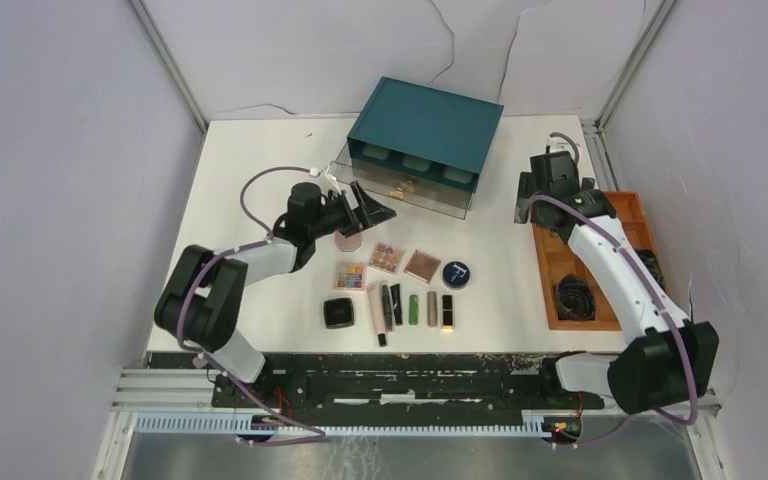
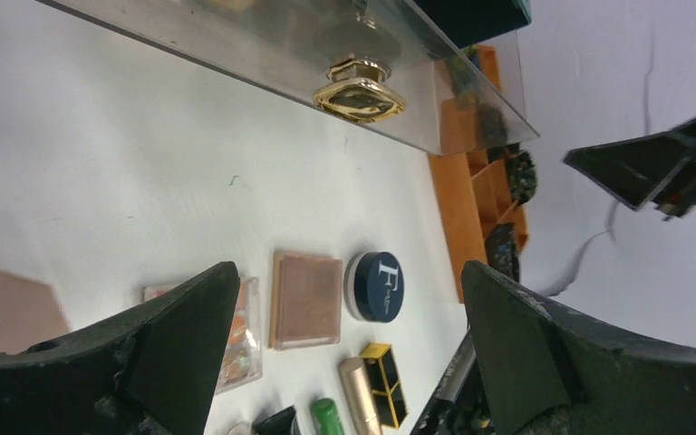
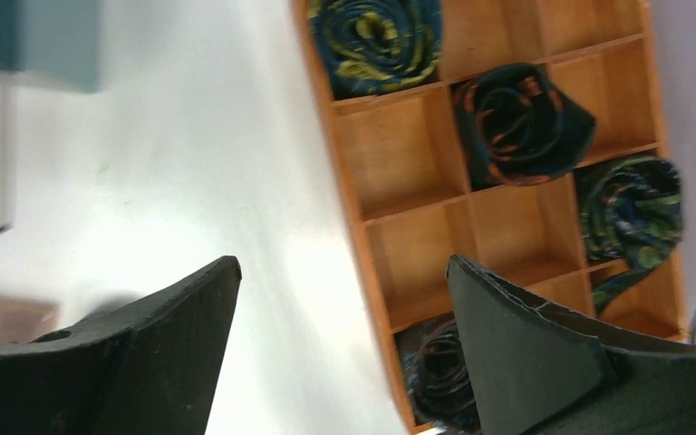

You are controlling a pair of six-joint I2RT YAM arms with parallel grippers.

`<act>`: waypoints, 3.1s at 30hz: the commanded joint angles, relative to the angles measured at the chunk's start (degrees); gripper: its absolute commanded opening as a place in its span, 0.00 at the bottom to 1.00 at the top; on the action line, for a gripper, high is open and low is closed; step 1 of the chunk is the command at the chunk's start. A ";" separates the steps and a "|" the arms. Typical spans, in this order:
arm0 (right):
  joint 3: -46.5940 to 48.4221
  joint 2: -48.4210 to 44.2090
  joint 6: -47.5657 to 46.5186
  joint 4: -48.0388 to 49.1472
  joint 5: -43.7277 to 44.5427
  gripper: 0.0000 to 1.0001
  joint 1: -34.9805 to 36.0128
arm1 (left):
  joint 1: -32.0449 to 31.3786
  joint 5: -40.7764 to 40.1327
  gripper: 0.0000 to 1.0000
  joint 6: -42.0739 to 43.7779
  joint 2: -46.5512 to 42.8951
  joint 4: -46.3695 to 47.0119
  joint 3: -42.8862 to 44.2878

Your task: Organize the makeup

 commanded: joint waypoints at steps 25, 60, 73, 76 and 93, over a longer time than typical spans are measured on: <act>-7.34 4.92 37.98 -3.47 -0.51 0.74 43.52 | 3.26 -31.33 0.99 29.06 -23.12 -51.43 6.93; -20.05 11.90 40.60 6.97 -1.97 0.53 42.96 | 3.21 -27.57 1.00 27.46 -25.48 -54.29 7.59; -17.78 12.54 36.37 3.73 -2.74 0.00 42.85 | 3.19 -26.63 1.00 28.05 -23.60 -54.10 7.39; -11.36 9.22 33.56 -3.76 -1.91 0.00 43.18 | 3.23 -26.76 1.00 28.46 -23.51 -54.02 7.27; 46.73 33.71 12.85 -13.45 -0.93 0.00 28.96 | 3.16 -24.93 1.00 29.24 -22.48 -53.85 8.01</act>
